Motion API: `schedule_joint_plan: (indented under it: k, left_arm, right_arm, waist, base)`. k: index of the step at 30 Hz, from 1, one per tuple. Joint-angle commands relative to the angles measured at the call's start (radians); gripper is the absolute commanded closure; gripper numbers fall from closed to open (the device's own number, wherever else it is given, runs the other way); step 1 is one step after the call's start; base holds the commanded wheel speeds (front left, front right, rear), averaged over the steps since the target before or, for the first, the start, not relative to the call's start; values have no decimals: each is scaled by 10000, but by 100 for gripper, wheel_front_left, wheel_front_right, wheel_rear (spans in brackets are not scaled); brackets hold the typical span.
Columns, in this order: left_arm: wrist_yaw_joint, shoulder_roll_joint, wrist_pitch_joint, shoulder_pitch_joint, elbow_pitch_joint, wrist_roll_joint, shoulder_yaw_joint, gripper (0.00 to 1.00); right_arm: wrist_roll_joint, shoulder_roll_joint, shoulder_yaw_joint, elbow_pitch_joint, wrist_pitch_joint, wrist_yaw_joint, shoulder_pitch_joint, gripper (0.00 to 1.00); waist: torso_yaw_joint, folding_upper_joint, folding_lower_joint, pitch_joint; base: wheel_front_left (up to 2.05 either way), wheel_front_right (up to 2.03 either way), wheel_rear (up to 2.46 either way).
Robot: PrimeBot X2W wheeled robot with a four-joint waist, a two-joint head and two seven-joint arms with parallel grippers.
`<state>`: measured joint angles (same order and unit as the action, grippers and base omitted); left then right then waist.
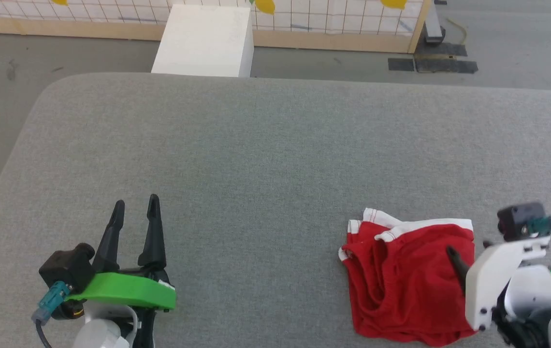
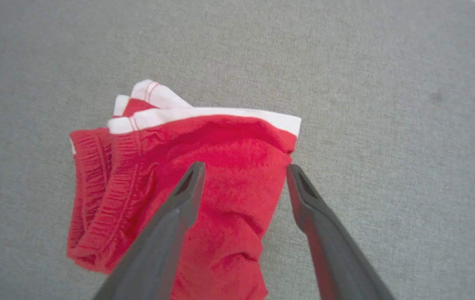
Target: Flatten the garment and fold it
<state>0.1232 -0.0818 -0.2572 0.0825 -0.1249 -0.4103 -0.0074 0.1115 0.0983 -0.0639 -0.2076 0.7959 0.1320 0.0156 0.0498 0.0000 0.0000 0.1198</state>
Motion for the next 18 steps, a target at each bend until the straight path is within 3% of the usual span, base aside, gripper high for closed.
schedule_joint_plan:
  k: [1, 18]
  left_arm:
    - [66, -21, -45, -52, 39, 63, 37, 0]
    - [72, 74, -45, 113, -3, 2, -26, 0]
  right_arm:
    - [-143, -106, -50, 179, -61, -13, -149, 0]
    - [-997, -350, -696, 2862, -282, -13, 66, 0]
  waist:
    - [3, 0, 0, 59]
    - [307, 0, 0, 481]
  base:
    - [0, 0, 0]
    - [0, 0, 0]
